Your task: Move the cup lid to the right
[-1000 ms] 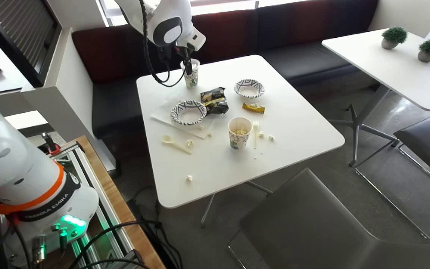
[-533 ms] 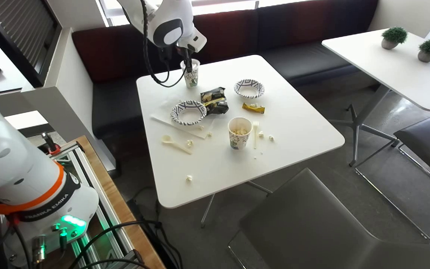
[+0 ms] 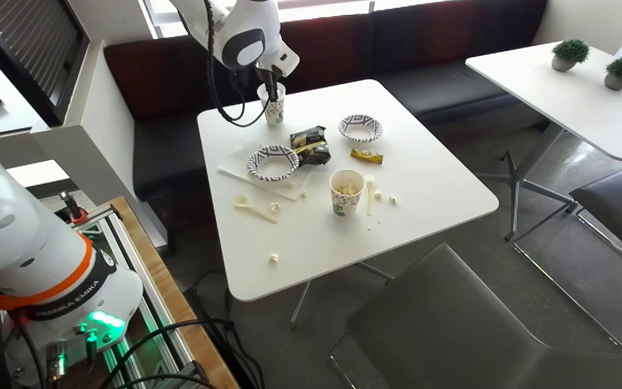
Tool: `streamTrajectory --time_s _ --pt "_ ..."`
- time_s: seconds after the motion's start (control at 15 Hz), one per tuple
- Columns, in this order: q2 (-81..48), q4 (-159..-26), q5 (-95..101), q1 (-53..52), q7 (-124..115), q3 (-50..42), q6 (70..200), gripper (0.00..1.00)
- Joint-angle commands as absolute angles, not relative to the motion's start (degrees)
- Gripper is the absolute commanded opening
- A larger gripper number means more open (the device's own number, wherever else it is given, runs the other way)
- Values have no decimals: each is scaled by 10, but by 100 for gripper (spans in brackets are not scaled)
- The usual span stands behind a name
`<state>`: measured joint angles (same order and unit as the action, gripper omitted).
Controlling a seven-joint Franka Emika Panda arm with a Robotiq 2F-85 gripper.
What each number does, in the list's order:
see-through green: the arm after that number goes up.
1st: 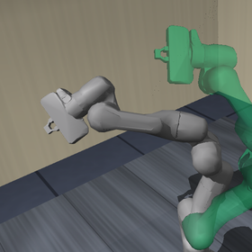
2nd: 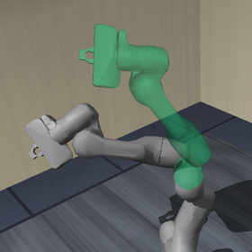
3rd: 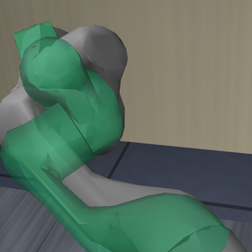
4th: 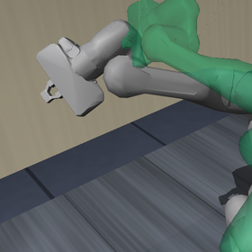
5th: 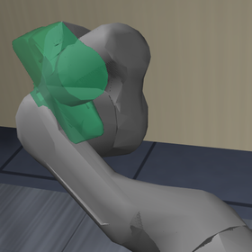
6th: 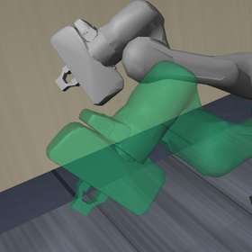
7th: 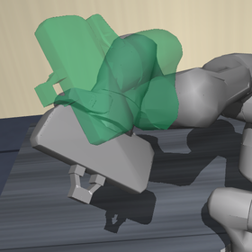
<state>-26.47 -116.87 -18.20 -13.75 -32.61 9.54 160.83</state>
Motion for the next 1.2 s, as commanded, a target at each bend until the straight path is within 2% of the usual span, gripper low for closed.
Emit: streamTrajectory --time_s 0.0,0.47,0.6,1.13 --pt "-270 -1166 -200 -141 -322 94 1622 0" --pt "-237 -1175 -230 -130 -313 113 1637 0" --pt "-222 -1173 -276 -99 -281 151 1624 0" --pt "-90 -1280 -252 -99 -365 61 1595 0"
